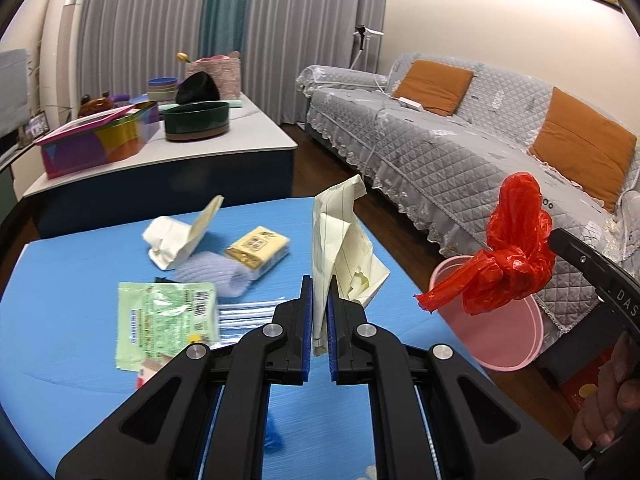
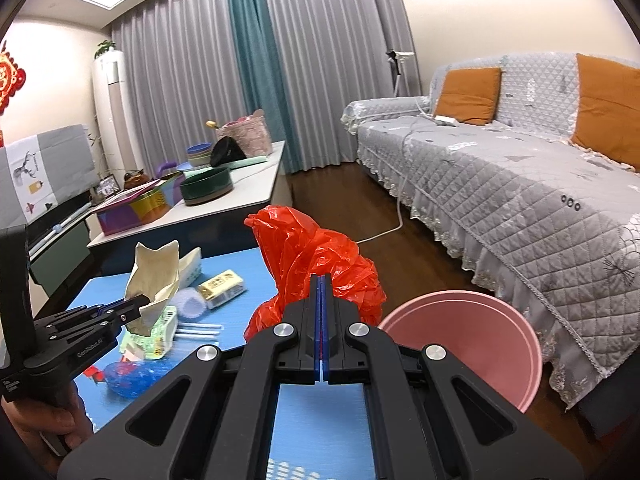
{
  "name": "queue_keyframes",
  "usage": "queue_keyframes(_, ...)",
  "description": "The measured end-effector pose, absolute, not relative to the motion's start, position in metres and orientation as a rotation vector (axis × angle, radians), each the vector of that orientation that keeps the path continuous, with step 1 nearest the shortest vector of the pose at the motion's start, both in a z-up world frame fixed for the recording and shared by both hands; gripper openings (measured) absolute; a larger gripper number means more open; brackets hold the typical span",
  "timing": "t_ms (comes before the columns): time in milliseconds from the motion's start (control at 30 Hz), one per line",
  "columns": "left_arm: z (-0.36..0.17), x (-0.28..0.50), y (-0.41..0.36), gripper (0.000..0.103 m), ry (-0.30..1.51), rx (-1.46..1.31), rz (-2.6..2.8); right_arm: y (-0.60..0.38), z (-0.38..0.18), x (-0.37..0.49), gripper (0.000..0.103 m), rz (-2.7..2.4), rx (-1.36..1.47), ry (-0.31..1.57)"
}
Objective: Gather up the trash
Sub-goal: 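Carry the paper and red bag over the pink basin and open both tools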
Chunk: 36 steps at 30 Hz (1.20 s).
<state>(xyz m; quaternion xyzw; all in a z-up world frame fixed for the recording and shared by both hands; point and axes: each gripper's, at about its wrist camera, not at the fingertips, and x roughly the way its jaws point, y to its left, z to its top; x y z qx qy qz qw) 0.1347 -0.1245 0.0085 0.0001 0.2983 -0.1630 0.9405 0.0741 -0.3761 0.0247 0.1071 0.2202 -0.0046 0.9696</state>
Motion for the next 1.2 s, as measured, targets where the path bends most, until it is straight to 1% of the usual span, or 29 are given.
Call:
queue_keyframes(633,0.008,0.134,-0.187,0.006,0.622,0.014,-0.443,-0.444,0.014,0.065,0.000,-0.137,0.266,0.456)
queue_keyframes(1200,0.014,0.157,-0.269,0.006,0.636,0.053,-0.587,-0.500,0.007,0.063,0.000,-0.282,0.290,0.480)
